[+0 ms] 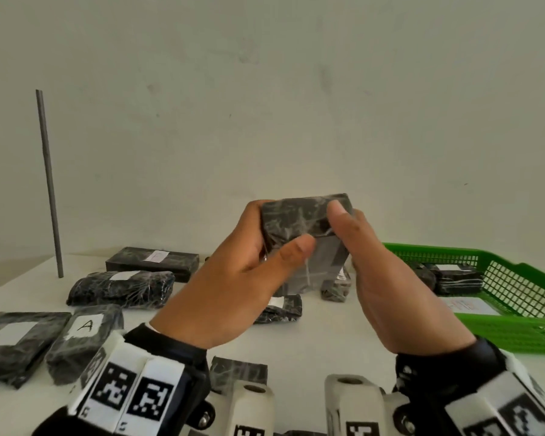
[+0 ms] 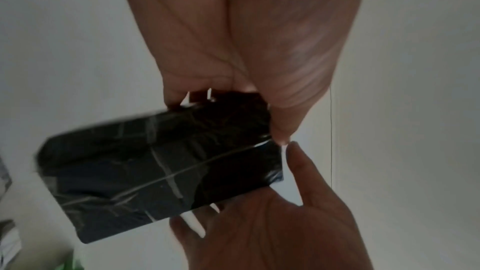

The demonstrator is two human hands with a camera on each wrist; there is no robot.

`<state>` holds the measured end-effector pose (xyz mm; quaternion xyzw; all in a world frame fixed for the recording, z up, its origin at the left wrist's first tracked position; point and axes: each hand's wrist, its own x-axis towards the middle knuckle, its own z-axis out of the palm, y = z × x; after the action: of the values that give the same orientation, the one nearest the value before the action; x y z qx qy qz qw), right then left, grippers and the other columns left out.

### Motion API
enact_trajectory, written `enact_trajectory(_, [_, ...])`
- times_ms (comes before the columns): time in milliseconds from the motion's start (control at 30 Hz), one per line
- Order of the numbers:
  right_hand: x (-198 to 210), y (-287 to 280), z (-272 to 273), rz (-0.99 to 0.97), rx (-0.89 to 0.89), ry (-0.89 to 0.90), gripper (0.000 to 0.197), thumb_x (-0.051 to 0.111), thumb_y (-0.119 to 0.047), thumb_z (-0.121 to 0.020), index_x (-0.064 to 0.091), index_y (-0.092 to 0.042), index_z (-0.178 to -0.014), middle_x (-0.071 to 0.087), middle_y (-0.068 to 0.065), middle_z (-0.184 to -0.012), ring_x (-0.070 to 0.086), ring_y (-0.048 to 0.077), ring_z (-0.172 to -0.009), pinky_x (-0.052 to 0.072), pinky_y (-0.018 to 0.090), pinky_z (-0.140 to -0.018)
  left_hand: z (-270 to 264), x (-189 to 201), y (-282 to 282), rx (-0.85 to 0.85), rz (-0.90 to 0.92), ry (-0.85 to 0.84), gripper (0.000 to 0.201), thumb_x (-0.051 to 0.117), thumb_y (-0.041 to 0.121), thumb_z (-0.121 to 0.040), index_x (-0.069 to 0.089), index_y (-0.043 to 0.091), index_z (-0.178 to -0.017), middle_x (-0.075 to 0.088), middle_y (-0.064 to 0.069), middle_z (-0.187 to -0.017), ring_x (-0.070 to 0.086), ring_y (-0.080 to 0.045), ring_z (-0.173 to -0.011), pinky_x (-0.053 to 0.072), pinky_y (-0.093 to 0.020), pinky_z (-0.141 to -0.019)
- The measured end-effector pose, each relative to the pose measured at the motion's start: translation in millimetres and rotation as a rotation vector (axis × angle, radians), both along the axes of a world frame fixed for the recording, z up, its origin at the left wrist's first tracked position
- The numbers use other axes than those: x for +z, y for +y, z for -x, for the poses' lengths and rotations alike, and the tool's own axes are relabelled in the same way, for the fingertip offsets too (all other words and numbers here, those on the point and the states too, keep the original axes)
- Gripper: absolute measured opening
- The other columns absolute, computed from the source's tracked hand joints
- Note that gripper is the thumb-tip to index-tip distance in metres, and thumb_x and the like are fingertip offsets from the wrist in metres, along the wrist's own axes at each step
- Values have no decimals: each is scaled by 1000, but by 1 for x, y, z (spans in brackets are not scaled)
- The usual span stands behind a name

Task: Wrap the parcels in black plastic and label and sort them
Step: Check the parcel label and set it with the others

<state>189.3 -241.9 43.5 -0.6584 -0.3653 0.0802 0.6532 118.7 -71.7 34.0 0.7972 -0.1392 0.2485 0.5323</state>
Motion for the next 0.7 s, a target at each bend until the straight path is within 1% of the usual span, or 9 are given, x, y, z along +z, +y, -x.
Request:
enact_trajectory(67, [-4,4,0,-62,2,-18,48,58,-61,-90,61,-30,-126,74,-12,-125,67,4,-121,41,47,-117,1,2,-5,-46,125,-15,44,55,55,-95,53,25,-128,71,3,-119,68,-12,-114,55,-33,-96])
enact_trajectory(133, [-7,9,3,-110,19,-20,51,61,-55,-89,60,-23,-129,74,0,-127,67,19,-125,43,55,-114,0,2,-7,-50,244,-46,46,52,54,-97,55,13,-119,62,-26,-116,61,-42,-109,48,-64,-101])
enact_trajectory(167, [-9,11,3,-122,24,-23,51,62,-53,-88,61,-23,-129,74,1,-128,66,21,-126,43,56,-114,0,2,-6,-51,286,-58,46,52,50,-98,55,9,-116,60,-31,-114,59,-48,-109,44,-71,-102])
enact_trajectory(267, [-11,16,7,-119,42,-25,51,63,-50,-85,60,-21,-126,74,3,-127,65,24,-127,42,58,-115,-1,2,-2,-90,359,-63,44,57,42,-93,56,3,-114,61,-34,-117,61,-49,-110,43,-71,-105])
enact_trajectory(367, [-11,19,10,-143,52,-40,52,65,-48,-86,57,-16,-125,73,7,-125,67,26,-124,47,56,-112,-2,2,0,-111,387,-91,32,59,40,-92,61,10,-102,66,-22,-105,66,-32,-99,51,-49,-92])
enact_trajectory(433, [-11,20,11,-147,30,-58,51,65,-49,-88,57,-14,-125,73,10,-123,68,28,-122,49,57,-110,-3,2,0,-95,368,-109,28,60,43,-89,63,16,-96,66,-16,-98,65,-25,-94,50,-44,-87])
enact_trajectory(567, [-11,21,11,-133,17,-44,50,64,-51,-89,58,-15,-123,73,11,-123,67,29,-123,47,59,-110,-1,3,0,-110,379,-66,32,56,48,-93,61,17,-98,60,-33,-110,64,-34,-101,45,-66,-103])
enact_trajectory(633, [-11,22,11,-130,7,-27,55,59,-59,-90,58,-14,-122,71,13,-123,65,30,-124,44,61,-111,-1,3,-1,-82,363,-58,26,53,51,-95,64,27,-96,63,-25,-110,63,-38,-105,39,-71,-109])
enact_trajectory(700, [-10,24,11,-127,1,-29,60,54,-63,-90,56,-10,-119,63,22,-126,61,37,-123,42,65,-110,-1,2,-2,-81,368,-37,37,54,53,-93,61,17,-102,61,-27,-109,60,-45,-110,38,-73,-109])
